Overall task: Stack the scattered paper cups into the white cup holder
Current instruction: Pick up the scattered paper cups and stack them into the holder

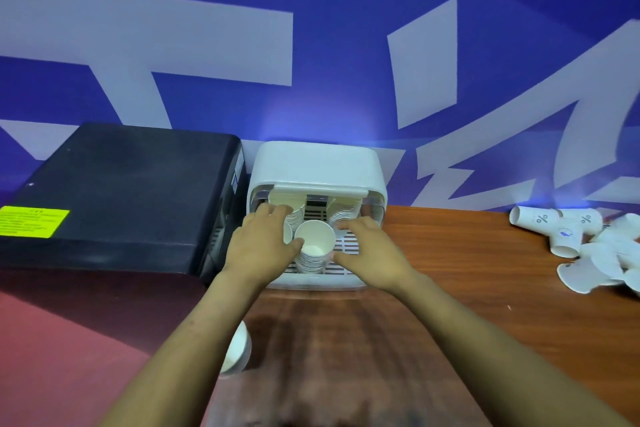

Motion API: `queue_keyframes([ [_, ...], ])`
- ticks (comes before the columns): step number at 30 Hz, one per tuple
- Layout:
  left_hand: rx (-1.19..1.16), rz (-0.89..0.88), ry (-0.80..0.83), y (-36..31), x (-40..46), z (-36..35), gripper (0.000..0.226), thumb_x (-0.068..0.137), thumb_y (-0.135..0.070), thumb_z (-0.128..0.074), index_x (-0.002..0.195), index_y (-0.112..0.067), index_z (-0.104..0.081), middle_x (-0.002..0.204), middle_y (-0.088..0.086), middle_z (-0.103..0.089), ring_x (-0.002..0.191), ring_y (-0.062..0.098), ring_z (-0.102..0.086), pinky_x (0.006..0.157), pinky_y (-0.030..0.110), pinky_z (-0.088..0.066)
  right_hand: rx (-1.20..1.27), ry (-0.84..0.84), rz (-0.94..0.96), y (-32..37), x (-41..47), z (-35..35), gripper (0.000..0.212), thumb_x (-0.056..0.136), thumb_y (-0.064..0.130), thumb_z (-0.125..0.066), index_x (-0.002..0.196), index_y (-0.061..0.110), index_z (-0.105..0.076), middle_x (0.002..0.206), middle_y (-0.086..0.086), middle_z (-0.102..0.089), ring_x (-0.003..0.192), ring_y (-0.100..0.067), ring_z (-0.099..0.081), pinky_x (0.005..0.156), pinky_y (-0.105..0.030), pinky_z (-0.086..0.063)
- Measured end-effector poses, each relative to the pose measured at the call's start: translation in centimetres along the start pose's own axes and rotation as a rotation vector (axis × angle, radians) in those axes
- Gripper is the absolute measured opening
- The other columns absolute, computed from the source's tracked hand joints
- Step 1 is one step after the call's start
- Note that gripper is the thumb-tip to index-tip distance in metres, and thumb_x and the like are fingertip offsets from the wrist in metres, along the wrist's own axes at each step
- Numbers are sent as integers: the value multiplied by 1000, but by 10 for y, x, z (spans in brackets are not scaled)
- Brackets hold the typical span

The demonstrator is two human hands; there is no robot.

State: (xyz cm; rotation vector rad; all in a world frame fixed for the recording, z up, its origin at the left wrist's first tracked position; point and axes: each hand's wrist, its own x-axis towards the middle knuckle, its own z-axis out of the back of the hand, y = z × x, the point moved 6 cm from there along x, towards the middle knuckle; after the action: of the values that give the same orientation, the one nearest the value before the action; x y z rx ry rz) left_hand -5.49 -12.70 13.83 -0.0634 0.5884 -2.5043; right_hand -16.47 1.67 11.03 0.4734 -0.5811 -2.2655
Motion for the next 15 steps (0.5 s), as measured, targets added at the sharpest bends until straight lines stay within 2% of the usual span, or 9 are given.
queue_keyframes([
  [3,-70,-44,-51,-19,-10,7,46,89,-38,-57,133,-28,-47,132,-4,-53,118,20,-52,89,34,-45,15,-39,11,-6,-17,12,48,84,31,-65,129,22,-52,132,1,-48,120,-14,-48,99,-28,-40],
  [6,-125,-57,-44,-44,-28,1,39,90,-36,-56,128,-31,-50,122,-10,-60,110,14,-55,79,29,-42,31,-62,9,-20,-38,24,34,85,29,-64,118,20,-61,114,4,-56,97,-9,-52,84,-23,-41],
  [10,-127,-64,-31,-87,-47,-11,39,89,-35,-58,127,-30,-52,119,-9,-61,110,14,-57,86,30,-47,121,-71,-10,-49,-64,43,22,82,28,-65,104,23,-66,94,8,-65,81,-10,-59,84,-33,-51],
  [15,-132,-53,-9,-162,-75,-57,40,87,-35,-59,126,-31,-51,117,-8,-62,107,15,-58,87,31,-47,118,-47,-13,-125,-113,85,22,84,31,-66,105,24,-66,88,10,-64,79,-9,-57,82,-32,-50],
])
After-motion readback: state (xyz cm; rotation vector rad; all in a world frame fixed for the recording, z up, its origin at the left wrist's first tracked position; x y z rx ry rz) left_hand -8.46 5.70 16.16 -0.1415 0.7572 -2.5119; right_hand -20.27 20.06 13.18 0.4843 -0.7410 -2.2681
